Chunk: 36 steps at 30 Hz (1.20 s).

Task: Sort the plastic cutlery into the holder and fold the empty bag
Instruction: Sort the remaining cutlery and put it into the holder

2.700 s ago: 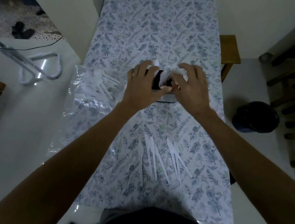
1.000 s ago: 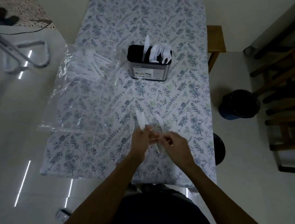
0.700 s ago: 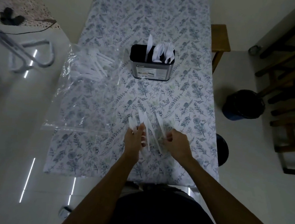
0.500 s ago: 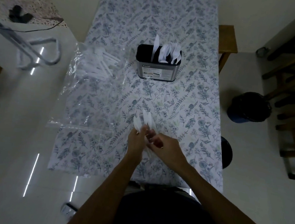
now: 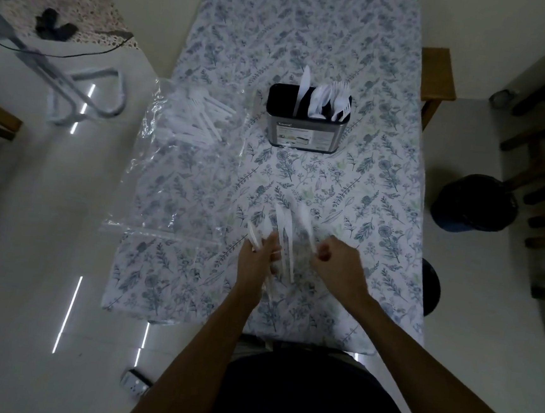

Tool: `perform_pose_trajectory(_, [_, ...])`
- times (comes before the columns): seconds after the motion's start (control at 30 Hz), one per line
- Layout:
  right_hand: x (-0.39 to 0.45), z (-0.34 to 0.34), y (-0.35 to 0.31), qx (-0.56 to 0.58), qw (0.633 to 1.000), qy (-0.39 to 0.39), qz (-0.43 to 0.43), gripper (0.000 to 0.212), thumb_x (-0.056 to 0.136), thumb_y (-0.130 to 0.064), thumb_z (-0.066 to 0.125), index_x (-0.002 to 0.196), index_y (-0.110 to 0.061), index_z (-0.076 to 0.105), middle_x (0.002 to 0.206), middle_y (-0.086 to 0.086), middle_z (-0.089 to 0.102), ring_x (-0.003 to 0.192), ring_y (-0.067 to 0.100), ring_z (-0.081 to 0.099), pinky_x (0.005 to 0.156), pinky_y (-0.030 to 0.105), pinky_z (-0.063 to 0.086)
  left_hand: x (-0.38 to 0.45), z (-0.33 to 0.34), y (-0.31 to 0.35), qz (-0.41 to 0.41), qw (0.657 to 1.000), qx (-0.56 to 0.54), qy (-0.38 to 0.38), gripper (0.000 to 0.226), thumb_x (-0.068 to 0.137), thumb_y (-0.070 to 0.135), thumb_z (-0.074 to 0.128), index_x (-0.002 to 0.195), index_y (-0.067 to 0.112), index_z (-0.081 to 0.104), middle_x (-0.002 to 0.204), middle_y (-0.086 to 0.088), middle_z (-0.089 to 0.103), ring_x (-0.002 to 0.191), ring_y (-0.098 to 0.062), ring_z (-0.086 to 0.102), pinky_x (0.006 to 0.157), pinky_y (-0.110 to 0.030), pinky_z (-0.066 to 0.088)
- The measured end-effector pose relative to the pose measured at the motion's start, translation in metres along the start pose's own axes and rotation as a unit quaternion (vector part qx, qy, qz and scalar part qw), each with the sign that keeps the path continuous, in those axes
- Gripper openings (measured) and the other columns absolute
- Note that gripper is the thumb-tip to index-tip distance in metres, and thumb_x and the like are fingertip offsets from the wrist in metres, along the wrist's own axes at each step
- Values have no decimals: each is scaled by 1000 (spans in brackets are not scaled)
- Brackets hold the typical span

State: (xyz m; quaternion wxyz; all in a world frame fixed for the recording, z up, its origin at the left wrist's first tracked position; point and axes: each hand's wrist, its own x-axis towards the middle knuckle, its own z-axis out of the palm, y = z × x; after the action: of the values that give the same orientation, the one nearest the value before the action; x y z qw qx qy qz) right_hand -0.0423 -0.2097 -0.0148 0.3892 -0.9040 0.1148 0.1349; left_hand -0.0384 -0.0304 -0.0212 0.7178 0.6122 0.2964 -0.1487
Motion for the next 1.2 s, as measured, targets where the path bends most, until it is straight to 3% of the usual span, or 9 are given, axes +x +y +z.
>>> perform_pose_trajectory(0.1, [-15,12,-21,9,985,-139,-99,11,85,-23,76,91,-19,68,83,-8,70,73,3,67,71,28,60,1,5,0,-2,999,-16,-38,40,99,37,67,109,-2,68,98,-19,76,85,-29,75,66,-36,60])
perform_pose_trajectory(0.17, [-14,18,-25,40,986,-124,-102,18,87,-35,76,93,-19,70,84,-10,71,73,-2,66,68,18,56,6,2,-1,-1,1000,-5,-6,35,103,29,61,107,-5,67,96,-22,76,82,-35,74,62,-38,59])
perform_pose_trajectory(0.27, [-1,24,-23,42,998,-47,-32,39,84,-53,73,87,-14,64,76,-3,68,68,8,65,63,25,53,10,-9,-3,-9,998,19,63,30,106,24,54,95,-1,66,78,-18,70,67,-30,68,55,-34,56])
perform_pose_trajectory(0.5, [20,55,-19,-96,995,-26,-33,17,93,-23,67,89,-12,54,81,5,61,72,21,58,60,30,40,8,-16,-2,2,994,68,85,30,100,32,65,77,14,59,62,2,57,47,-8,50,43,-24,42])
perform_pose_trajectory(0.73, [17,30,-22,-23,998,46,31,13,88,-20,67,89,-12,57,81,3,63,72,20,62,62,36,54,7,-7,7,-34,999,-3,18,28,95,34,73,98,7,68,88,-9,78,77,-23,77,57,-33,58])
perform_pose_trajectory(0.83, [2,29,-42,38,994,-77,-62,10,91,-23,70,98,-15,68,85,-4,70,74,6,67,64,20,55,9,-3,5,-36,999,-4,-20,41,96,38,71,103,-2,70,94,-18,77,82,-28,76,69,-42,60])
perform_pose_trajectory(1.0, [8,39,-47,59,993,-88,-55,6,90,-21,70,88,-18,65,79,-6,69,71,7,67,64,22,57,12,-18,1,-29,991,98,89,18,104,15,54,94,3,64,82,-13,73,65,-20,74,54,-28,57])
perform_pose_trajectory(1.1, [22,50,-42,-42,998,-35,-42,16,89,-20,68,83,-15,54,75,1,61,64,18,58,56,36,50,11,-32,-2,-22,987,103,118,20,105,21,54,102,3,62,74,-12,70,53,-17,67,47,-28,53])
perform_pose_trajectory(1.2, [28,61,-38,-120,990,-56,-45,22,89,-23,71,95,-11,53,86,8,61,73,21,55,58,32,39,10,-36,-4,-24,989,90,115,24,105,25,55,105,3,63,72,-11,67,53,-17,62,48,-29,51])
